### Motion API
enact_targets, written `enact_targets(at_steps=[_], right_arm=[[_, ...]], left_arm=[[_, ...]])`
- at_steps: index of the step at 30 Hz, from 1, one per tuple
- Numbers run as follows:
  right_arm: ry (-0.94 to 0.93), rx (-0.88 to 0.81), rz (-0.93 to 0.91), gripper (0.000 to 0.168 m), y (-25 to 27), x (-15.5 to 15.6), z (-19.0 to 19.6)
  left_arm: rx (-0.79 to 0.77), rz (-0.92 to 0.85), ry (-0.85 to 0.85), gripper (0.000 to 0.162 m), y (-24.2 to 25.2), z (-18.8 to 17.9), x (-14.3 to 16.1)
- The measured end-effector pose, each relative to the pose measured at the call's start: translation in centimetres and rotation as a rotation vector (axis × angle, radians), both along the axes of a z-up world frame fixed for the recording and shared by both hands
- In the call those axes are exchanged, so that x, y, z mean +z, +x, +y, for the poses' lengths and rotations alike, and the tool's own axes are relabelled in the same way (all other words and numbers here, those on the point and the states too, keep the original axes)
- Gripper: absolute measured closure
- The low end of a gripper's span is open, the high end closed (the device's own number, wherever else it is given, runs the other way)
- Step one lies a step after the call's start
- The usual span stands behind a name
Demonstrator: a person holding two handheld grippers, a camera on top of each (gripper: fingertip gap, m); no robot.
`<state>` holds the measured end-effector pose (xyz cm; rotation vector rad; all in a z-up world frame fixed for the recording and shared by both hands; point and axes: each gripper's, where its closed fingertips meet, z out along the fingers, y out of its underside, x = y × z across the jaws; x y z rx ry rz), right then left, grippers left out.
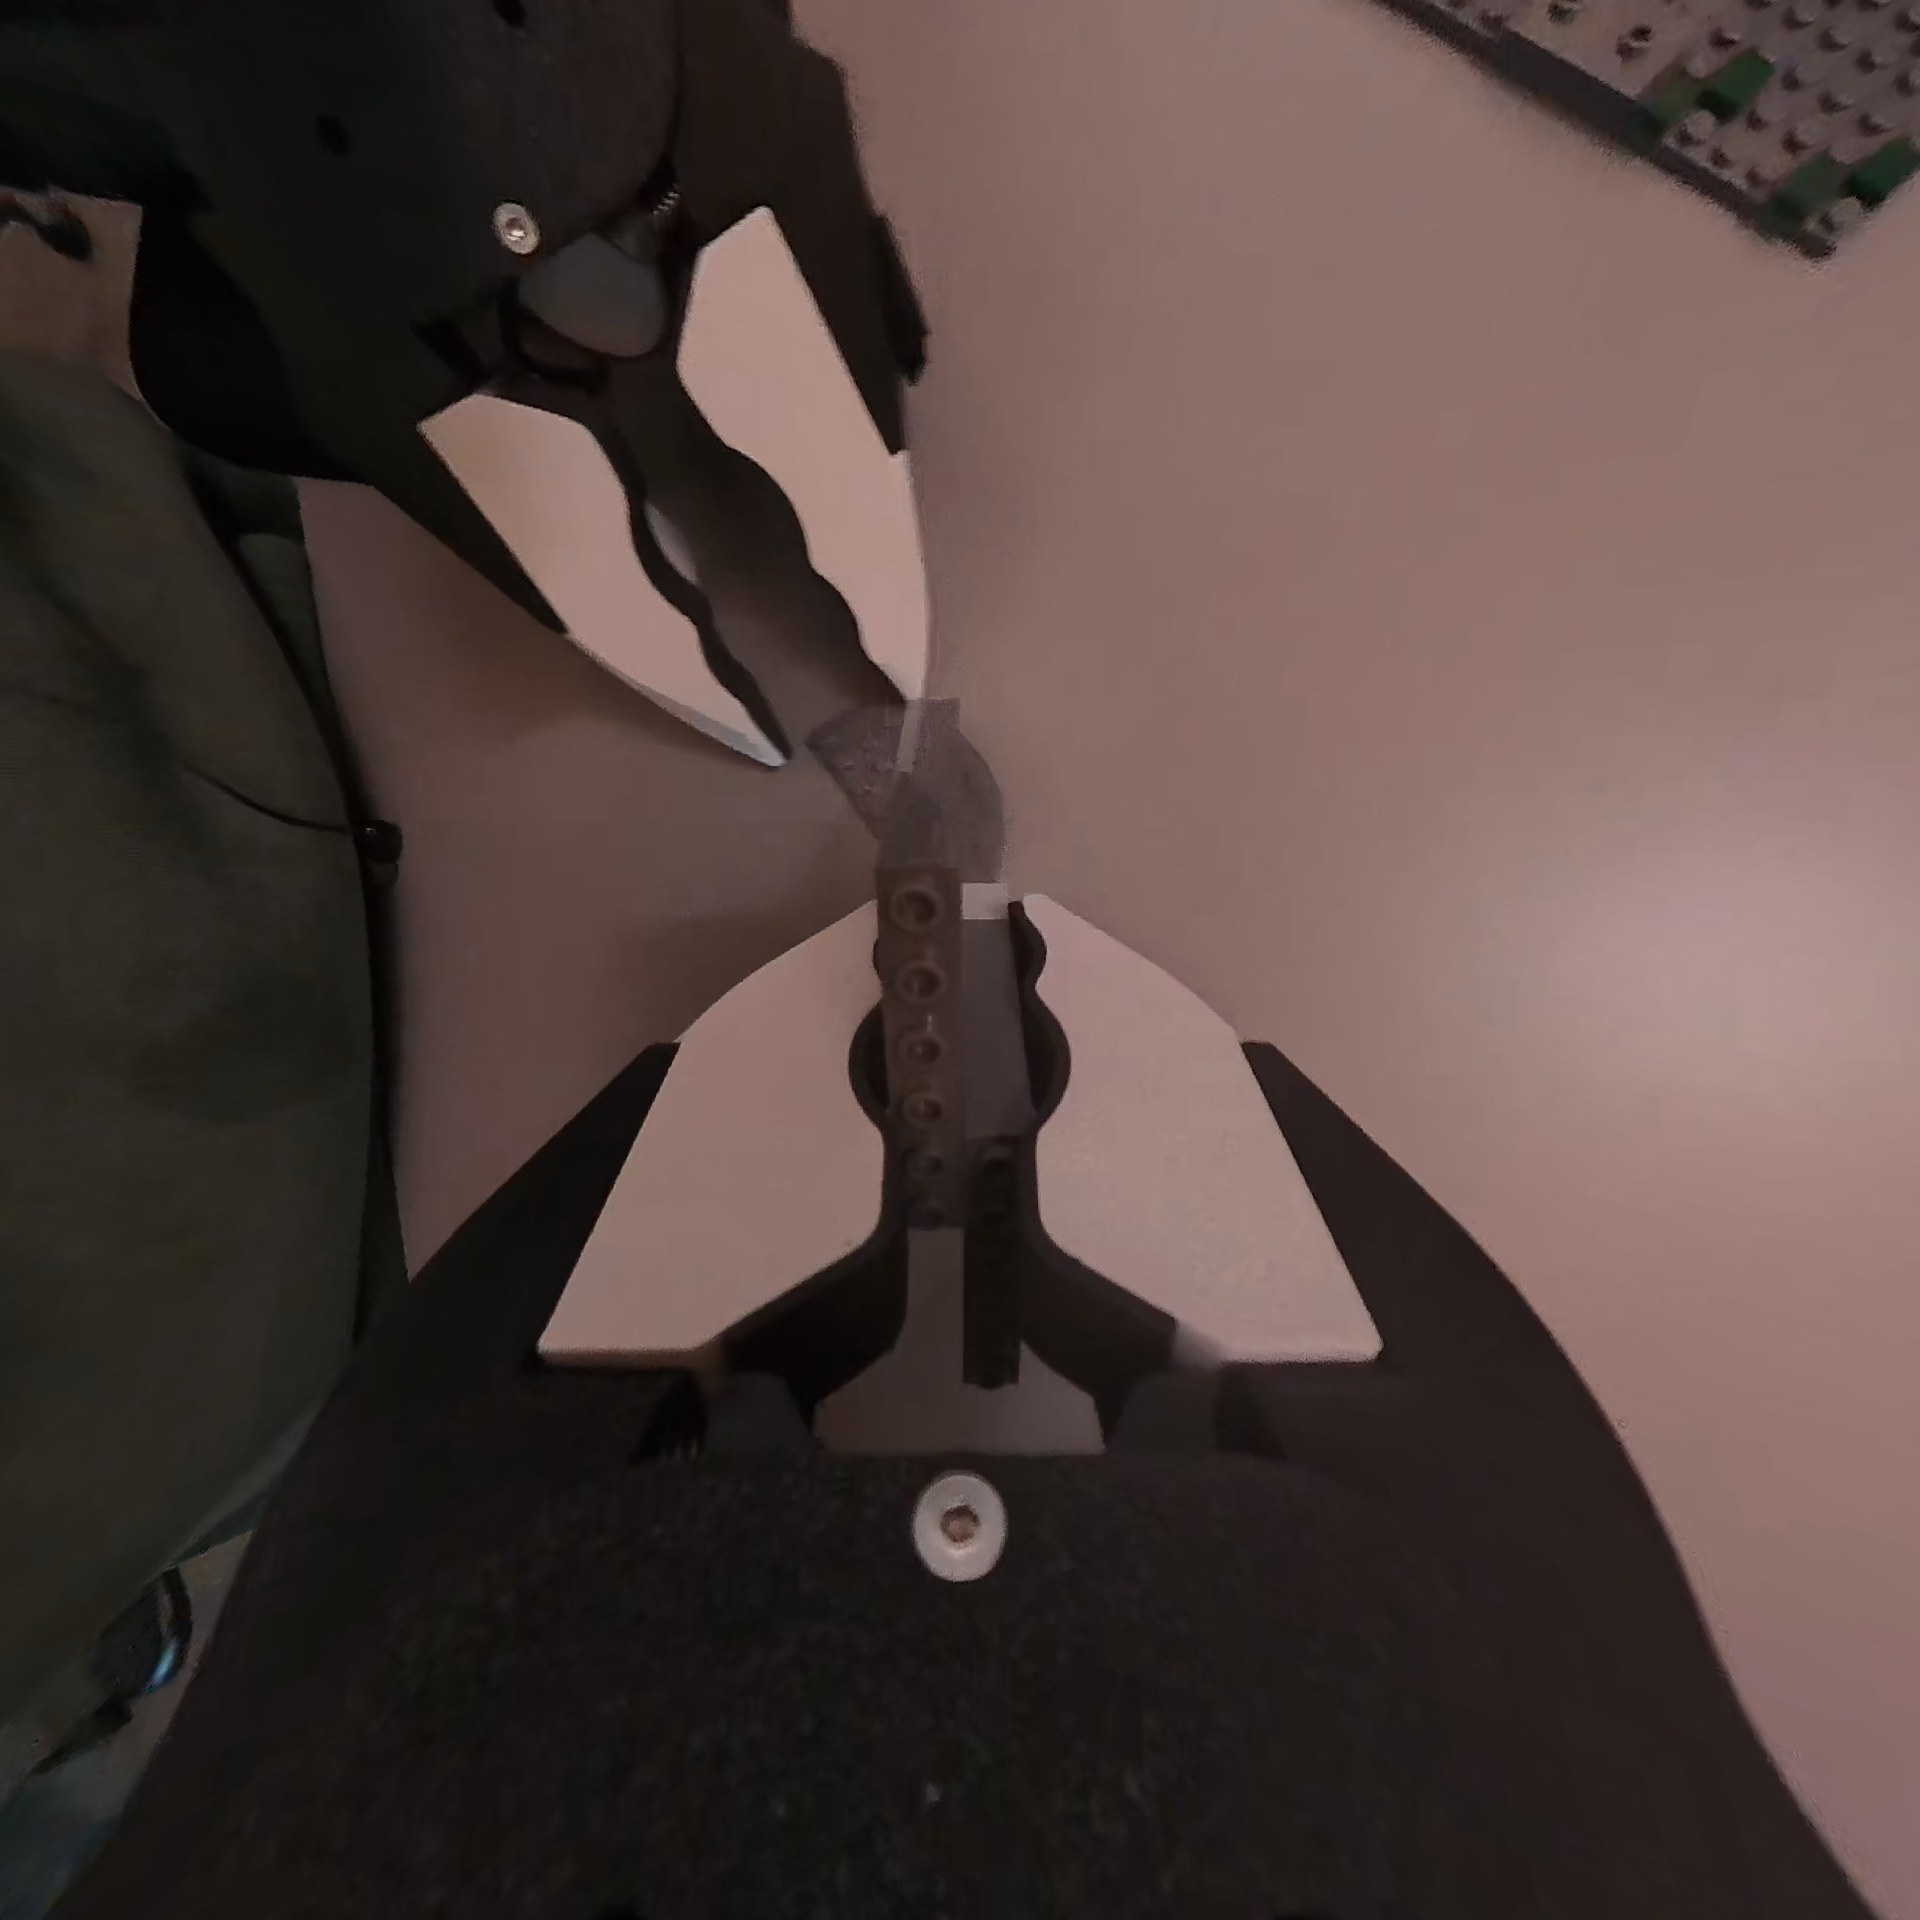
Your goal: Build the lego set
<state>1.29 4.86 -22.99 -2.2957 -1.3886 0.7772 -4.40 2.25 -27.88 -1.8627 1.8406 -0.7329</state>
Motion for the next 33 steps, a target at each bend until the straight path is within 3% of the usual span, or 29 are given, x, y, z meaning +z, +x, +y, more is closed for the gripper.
enact_targets(at_steps=[6,9,14,17,24,30,33], right_arm=[[-0.022,-0.076,0.055,0.151,2.0,-0.1,-0.3],[-0.005,-0.104,0.070,0.151,2.6,0.4,-0.1],[0.021,-0.135,0.076,0.151,4.1,1.4,-0.4],[0.024,-0.133,0.066,0.151,4.9,1.7,-0.9],[0.008,-0.146,0.070,0.151,5.7,2.1,-1.4],[-0.014,-0.161,0.059,0.151,6.9,1.7,-2.3],[-0.015,-0.168,0.066,0.151,7.7,1.7,-2.5]], left_arm=[[-0.113,-0.077,-0.154,0.132,1.8,-6.0,0.7],[-0.224,-0.136,-0.122,0.129,3.9,-8.1,0.9],[-0.435,-0.209,0.077,0.136,3.4,-5.3,3.6],[-0.676,-0.119,0.261,0.130,1.8,-2.9,3.4],[-1.143,0.136,0.431,0.125,2.1,-1.6,1.6],[-1.416,0.286,0.445,0.127,2.7,-1.6,0.0],[-1.378,0.327,0.376,0.132,2.8,-1.5,-0.1]])
